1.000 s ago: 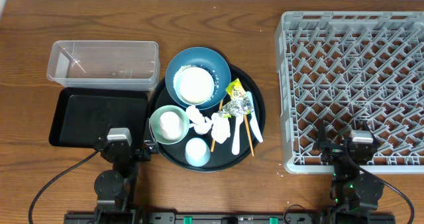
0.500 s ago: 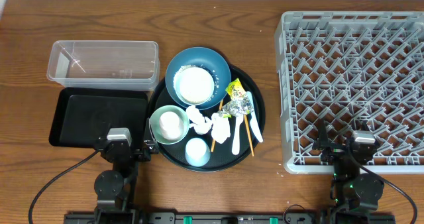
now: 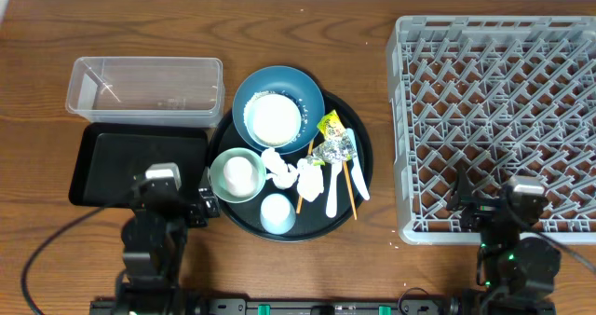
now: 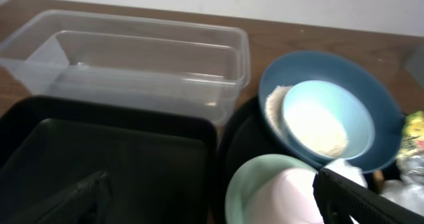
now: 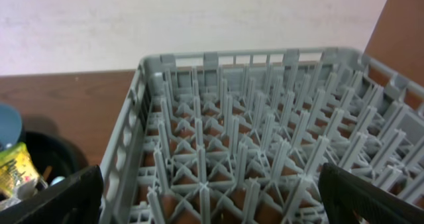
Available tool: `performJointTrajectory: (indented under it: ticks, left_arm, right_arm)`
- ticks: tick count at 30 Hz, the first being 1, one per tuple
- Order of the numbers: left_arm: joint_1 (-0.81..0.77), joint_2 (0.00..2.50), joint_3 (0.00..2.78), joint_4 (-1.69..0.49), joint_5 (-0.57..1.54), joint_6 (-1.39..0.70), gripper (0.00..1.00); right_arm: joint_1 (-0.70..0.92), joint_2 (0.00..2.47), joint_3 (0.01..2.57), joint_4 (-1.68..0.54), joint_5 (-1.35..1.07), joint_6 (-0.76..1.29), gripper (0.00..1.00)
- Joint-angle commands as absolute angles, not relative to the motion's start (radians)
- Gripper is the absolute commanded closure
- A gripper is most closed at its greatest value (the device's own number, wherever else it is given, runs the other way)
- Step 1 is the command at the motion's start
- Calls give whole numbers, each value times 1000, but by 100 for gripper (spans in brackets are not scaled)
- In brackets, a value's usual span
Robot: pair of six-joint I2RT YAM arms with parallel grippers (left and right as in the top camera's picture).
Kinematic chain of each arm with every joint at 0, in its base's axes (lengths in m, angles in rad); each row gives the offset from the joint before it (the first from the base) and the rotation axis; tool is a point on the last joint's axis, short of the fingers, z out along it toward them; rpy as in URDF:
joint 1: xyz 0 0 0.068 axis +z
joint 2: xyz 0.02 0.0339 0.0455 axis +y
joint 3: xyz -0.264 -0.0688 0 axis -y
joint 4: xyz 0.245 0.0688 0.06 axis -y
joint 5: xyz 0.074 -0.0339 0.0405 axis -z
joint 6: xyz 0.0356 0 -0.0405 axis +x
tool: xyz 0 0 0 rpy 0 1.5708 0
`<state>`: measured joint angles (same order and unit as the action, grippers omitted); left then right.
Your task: Sort waste into correct bins and load items into the dishwasher rack
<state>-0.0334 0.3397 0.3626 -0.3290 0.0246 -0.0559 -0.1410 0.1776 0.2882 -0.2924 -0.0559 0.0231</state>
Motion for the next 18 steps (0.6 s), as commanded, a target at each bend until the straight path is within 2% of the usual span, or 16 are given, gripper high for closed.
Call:
performJointTrajectory:
  ticks: [1,7,13,18]
  left_arm:
    - [-28,451,497,-386,88,-77,2]
    - [-28,678,731,-611,182,-92,2]
    - [-27,902,987,-969,228,-91,2]
    - [-27,1013,1102,-1168,229,-91,2]
  right_arm:
    - [-130,283,410,-351,-61,41,1]
    - [-130,522,635,-580,-61,41,1]
    - [-130,779,865,-862,-60,41,1]
    - [-130,907,951,-933,-93,52,1]
